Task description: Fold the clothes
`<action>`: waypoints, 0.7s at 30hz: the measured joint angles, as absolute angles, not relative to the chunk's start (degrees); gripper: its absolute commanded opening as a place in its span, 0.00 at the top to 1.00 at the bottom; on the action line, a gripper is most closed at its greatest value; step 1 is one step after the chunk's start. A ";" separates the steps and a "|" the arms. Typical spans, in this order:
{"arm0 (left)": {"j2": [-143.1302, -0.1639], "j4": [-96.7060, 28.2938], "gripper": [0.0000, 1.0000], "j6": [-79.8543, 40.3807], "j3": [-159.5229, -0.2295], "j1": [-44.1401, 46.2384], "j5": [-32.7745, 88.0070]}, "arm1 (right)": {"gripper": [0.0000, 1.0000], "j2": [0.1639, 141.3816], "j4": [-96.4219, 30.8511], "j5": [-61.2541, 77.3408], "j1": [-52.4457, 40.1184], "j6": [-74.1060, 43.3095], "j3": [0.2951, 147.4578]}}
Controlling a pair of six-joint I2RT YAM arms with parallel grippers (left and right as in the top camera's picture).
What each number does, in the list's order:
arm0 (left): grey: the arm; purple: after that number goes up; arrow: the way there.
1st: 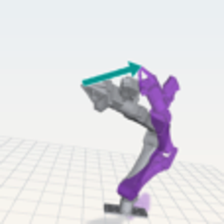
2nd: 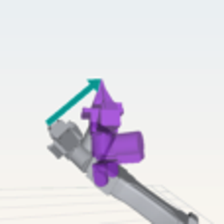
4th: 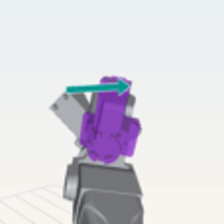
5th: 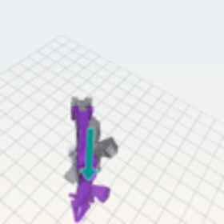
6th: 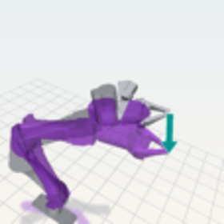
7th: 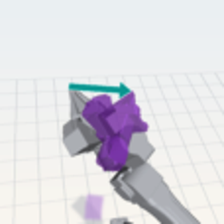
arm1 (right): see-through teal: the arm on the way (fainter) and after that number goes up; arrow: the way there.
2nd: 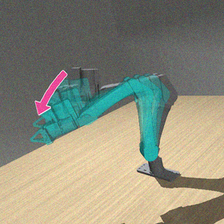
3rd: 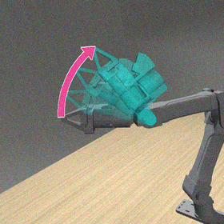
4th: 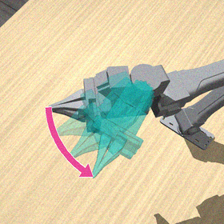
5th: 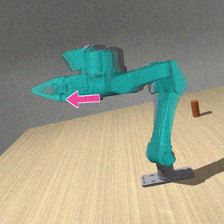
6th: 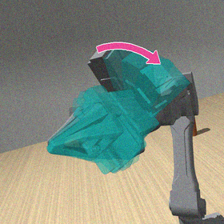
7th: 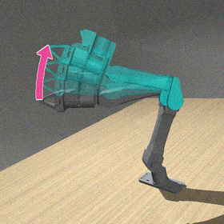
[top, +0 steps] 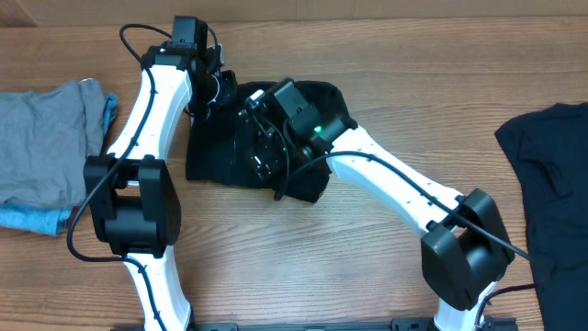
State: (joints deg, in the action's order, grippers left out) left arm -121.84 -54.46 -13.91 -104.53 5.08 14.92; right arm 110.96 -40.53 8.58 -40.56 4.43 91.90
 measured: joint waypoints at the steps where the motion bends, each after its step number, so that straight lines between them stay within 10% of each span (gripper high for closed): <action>1: -121.82 -55.11 0.54 -13.34 -104.53 5.08 14.87 | 0.05 110.85 -42.85 7.55 -40.53 3.27 93.91; 8: -121.84 -60.64 0.36 -11.88 -104.53 5.08 10.85 | 0.04 108.77 -61.14 2.00 -26.98 -22.96 100.60; 21: -121.84 -61.82 0.33 -11.79 -104.53 5.08 10.22 | 0.00 108.62 -44.45 22.87 -13.96 -44.60 81.73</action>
State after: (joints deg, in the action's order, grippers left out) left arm -121.84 -61.82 -11.79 -104.53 5.08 10.22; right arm 108.62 -44.45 22.87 -13.96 -44.60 81.73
